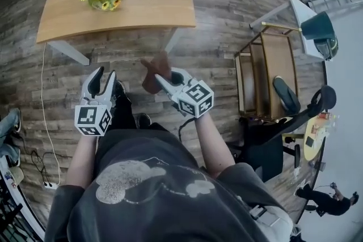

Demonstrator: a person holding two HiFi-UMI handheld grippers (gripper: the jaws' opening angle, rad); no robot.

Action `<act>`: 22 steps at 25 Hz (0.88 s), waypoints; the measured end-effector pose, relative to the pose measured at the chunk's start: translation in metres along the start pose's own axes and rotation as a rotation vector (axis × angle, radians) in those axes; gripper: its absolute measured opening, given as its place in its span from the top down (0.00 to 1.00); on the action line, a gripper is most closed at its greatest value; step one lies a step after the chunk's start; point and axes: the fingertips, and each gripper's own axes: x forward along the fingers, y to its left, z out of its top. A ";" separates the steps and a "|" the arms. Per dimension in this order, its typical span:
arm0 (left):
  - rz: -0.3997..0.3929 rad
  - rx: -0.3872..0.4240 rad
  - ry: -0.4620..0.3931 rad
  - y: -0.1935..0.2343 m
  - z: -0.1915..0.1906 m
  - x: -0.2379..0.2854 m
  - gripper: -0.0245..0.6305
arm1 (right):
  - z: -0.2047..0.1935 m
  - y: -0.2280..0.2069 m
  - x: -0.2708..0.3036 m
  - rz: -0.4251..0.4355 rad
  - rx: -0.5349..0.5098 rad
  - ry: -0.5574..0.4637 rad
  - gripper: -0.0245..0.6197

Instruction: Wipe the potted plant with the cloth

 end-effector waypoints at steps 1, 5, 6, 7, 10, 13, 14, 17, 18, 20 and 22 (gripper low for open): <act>0.024 -0.007 0.000 0.001 -0.002 -0.007 0.72 | -0.003 0.003 -0.002 -0.004 0.006 -0.003 0.88; 0.071 -0.028 -0.009 0.000 -0.006 -0.029 0.92 | -0.008 0.014 -0.015 -0.045 0.019 -0.022 0.88; 0.068 -0.035 -0.007 0.000 -0.006 -0.033 0.93 | -0.007 0.016 -0.018 -0.057 0.019 -0.030 0.88; 0.060 -0.039 -0.002 0.000 -0.007 -0.035 0.93 | -0.006 0.019 -0.020 -0.066 0.016 -0.035 0.88; 0.034 -0.044 0.004 0.000 -0.006 -0.045 0.93 | -0.005 0.038 -0.024 -0.055 -0.017 -0.018 0.88; 0.015 -0.052 -0.005 0.000 -0.005 -0.066 0.93 | -0.008 0.065 -0.029 -0.057 -0.044 -0.008 0.88; 0.010 -0.053 -0.002 0.000 -0.007 -0.076 0.93 | -0.009 0.075 -0.030 -0.064 -0.041 -0.014 0.88; 0.002 -0.066 0.010 0.007 -0.018 -0.108 0.93 | -0.012 0.107 -0.030 -0.077 -0.023 -0.037 0.88; 0.002 -0.072 0.007 0.009 -0.020 -0.118 0.93 | -0.013 0.120 -0.029 -0.075 -0.026 -0.045 0.88; -0.003 -0.076 -0.004 0.012 -0.021 -0.137 0.93 | -0.013 0.146 -0.029 -0.064 -0.039 -0.063 0.88; -0.025 -0.067 -0.013 0.008 -0.022 -0.156 0.93 | -0.012 0.169 -0.032 -0.060 -0.048 -0.085 0.88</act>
